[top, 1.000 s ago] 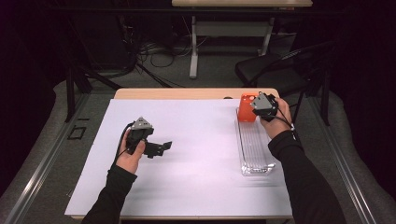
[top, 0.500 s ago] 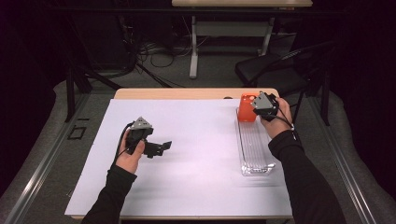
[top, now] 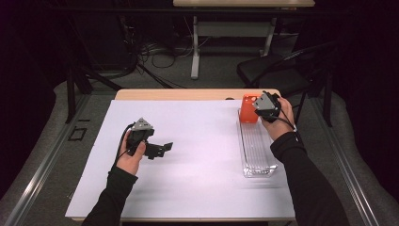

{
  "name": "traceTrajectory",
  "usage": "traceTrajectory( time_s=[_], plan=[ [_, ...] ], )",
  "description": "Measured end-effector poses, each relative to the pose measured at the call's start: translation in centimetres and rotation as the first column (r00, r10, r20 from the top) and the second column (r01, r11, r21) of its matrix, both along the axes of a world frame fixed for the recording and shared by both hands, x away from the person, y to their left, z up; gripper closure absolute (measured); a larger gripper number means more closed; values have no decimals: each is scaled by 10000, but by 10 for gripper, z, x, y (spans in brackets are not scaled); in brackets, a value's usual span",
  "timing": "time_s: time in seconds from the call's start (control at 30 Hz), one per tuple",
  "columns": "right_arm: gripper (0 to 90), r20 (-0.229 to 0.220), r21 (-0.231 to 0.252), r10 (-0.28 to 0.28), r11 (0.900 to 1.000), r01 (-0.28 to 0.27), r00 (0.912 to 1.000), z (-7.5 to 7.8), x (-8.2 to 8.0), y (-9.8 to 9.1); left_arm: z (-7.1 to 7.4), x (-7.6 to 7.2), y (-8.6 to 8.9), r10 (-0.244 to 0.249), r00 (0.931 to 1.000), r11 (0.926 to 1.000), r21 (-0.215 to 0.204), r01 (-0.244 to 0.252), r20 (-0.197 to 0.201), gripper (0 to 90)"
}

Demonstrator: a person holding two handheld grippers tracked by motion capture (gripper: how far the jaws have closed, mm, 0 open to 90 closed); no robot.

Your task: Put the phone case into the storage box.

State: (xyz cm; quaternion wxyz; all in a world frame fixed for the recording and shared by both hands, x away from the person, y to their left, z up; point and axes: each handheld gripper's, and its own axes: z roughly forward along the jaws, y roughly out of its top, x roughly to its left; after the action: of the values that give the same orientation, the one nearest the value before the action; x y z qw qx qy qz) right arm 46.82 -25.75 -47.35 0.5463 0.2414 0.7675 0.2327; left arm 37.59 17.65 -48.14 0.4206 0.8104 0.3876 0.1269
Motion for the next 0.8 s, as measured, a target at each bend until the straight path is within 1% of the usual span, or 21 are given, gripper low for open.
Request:
traceTrajectory(
  time_s=[0.13, 0.33, 0.47, 0.53, 0.7, 0.8],
  plan=[
    [518, 0, 14, -24, 10000, 24, 10000, 1, -1, 1, 0, 0, 0, -3, 10000, 10000, 16, 3, 1, 50],
    [492, -88, -56, 3, 10000, -3, 10000, 1, -3, 2, 0, 0, 1, -17, 10000, 10000, -7, 17, -3, 50],
    [482, -139, -131, -4, 9999, 2, 9999, 3, -6, 3, 0, 1, 1, -11, 10000, 10000, -29, 11, -13, 50],
    [479, -167, -87, -16, 10000, 14, 9999, 3, -8, 3, 0, 1, 1, -22, 10000, 10000, -6, 22, -28, 50],
    [475, -310, -234, -16, 9997, 9, 9995, 3, -13, 4, -1, 3, 1, -19, 10000, 10000, -32, 18, -65, 51],
    [476, -361, -116, -168, 9998, 164, 9992, 5, -19, 4, -2, 3, 2, 25, 10000, 10000, -42, -26, -76, 52]
  ],
)
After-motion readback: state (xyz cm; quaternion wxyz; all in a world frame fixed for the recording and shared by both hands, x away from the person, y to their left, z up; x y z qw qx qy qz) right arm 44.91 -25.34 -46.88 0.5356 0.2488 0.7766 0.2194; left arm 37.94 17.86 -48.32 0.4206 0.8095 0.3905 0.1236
